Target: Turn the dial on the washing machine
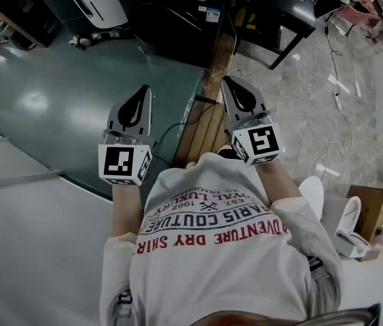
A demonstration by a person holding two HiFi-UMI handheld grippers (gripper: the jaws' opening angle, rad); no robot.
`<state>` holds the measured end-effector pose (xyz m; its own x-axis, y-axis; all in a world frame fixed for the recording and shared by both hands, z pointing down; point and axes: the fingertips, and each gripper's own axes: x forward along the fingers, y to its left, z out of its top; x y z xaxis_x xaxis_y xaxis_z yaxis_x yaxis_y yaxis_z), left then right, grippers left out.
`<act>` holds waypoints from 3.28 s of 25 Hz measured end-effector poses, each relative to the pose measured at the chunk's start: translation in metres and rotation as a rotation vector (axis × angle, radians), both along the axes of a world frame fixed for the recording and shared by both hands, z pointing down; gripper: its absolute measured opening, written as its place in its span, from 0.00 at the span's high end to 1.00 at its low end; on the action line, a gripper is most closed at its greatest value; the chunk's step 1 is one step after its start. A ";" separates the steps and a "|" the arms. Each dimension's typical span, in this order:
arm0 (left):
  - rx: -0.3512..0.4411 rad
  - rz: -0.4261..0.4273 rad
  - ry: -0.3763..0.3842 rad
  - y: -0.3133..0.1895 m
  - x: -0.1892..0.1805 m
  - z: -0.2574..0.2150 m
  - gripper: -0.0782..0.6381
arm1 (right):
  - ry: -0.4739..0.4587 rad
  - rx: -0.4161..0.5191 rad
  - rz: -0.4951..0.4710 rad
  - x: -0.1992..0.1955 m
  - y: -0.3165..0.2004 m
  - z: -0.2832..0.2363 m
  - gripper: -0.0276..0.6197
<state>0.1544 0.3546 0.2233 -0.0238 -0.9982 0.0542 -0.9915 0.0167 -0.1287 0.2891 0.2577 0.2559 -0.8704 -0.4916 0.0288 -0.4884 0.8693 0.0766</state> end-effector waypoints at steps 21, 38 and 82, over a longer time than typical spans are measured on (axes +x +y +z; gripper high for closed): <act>-0.005 -0.007 0.022 0.004 -0.009 0.013 0.87 | -0.019 -0.022 0.085 0.001 -0.008 0.007 0.91; -0.110 -0.092 0.042 -0.077 -0.075 0.059 0.87 | 0.039 -0.043 0.088 -0.066 -0.115 0.044 0.51; -0.273 0.397 0.101 -0.438 -0.298 0.118 0.87 | 0.445 -0.225 0.656 -0.249 -0.428 0.183 0.51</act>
